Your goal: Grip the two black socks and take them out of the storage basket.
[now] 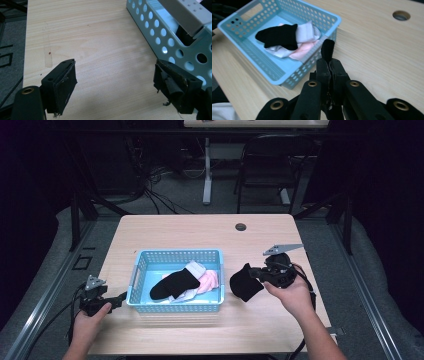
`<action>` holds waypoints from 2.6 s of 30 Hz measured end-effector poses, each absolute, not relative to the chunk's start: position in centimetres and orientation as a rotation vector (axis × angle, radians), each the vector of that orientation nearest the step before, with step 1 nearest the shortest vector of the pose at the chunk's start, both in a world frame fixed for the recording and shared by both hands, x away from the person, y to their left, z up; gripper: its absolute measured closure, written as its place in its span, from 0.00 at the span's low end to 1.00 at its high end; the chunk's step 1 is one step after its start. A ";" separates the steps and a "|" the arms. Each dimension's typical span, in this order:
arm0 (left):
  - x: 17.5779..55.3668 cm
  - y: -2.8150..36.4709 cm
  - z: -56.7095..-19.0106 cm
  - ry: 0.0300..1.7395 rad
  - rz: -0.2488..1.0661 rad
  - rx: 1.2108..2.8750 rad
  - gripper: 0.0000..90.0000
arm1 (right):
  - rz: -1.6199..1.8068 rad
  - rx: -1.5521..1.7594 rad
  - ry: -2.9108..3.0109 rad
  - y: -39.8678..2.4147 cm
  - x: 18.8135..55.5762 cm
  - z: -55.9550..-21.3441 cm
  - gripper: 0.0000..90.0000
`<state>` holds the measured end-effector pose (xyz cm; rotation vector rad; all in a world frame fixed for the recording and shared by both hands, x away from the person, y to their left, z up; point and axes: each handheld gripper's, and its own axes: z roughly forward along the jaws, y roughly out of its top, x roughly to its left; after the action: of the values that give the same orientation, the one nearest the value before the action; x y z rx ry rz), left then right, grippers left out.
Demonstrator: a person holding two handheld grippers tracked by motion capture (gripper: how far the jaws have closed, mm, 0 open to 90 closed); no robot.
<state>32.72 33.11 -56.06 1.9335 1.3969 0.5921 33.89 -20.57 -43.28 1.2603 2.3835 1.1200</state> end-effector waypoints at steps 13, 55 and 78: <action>32.7 33.1 -56.1 1.397 0.591 1.936 0.20 | 1.024 1.427 2.277 -23.7 36.4 -47.2 0.97; 32.8 33.1 -56.2 1.400 0.589 1.936 0.20 | 0.873 1.479 2.205 -24.9 37.8 -48.2 0.71; 32.8 33.0 -56.1 1.396 0.589 1.938 0.20 | 0.938 1.258 2.360 -17.7 38.4 -43.9 0.70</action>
<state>32.75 33.04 -56.14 1.9377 1.3964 0.5891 38.44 -17.70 -43.91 1.2579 2.3600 0.9378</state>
